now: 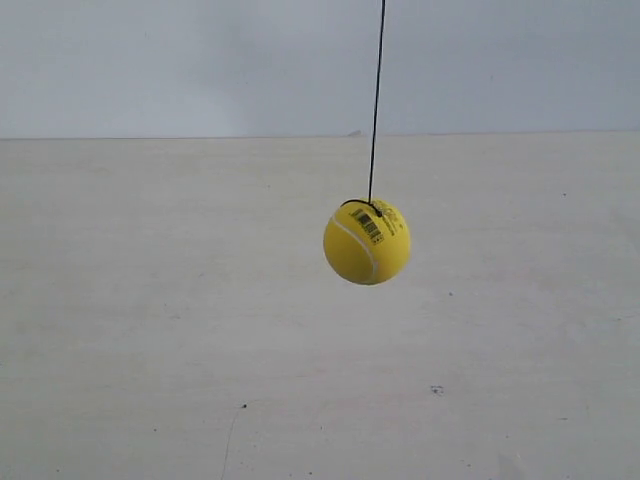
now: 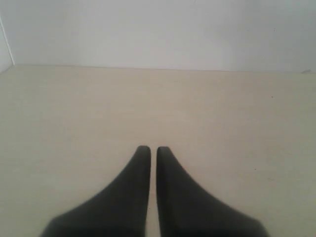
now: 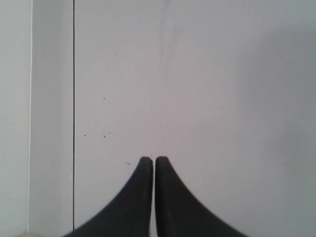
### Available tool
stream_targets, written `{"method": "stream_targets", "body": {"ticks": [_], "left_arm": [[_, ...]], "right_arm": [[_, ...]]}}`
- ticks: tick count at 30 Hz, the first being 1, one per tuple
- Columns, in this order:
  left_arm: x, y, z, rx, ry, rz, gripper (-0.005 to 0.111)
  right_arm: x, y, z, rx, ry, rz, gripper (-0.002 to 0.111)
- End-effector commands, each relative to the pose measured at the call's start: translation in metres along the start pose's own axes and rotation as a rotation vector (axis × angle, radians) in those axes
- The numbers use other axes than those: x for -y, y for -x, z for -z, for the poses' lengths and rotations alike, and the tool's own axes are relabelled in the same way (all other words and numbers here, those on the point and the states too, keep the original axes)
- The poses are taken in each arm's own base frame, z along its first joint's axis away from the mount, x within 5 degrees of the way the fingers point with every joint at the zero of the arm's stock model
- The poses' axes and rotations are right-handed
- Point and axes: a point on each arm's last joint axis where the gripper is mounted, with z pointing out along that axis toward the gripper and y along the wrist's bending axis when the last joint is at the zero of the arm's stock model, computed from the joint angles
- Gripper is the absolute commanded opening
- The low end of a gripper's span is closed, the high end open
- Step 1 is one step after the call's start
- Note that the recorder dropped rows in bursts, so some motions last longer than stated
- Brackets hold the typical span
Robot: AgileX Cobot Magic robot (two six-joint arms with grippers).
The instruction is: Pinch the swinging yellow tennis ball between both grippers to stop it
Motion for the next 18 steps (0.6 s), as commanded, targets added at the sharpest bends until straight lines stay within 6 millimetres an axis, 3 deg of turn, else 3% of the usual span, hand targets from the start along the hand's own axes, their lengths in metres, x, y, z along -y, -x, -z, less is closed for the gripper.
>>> {"method": "stream_targets", "body": {"ticks": [1,18], "left_arm": [[-0.0003,-0.0014,-0.0003,-0.005,0.005,-0.016,0.005],[-0.0004,-0.0012,-0.0003,-0.002,0.006,-0.02,0.005]], "right_arm": [[-0.0003,0.0018,0.001,0.009,0.001,0.003,0.0],[-0.0003,0.0018,0.001,0.009,0.001,0.003,0.0]]}}
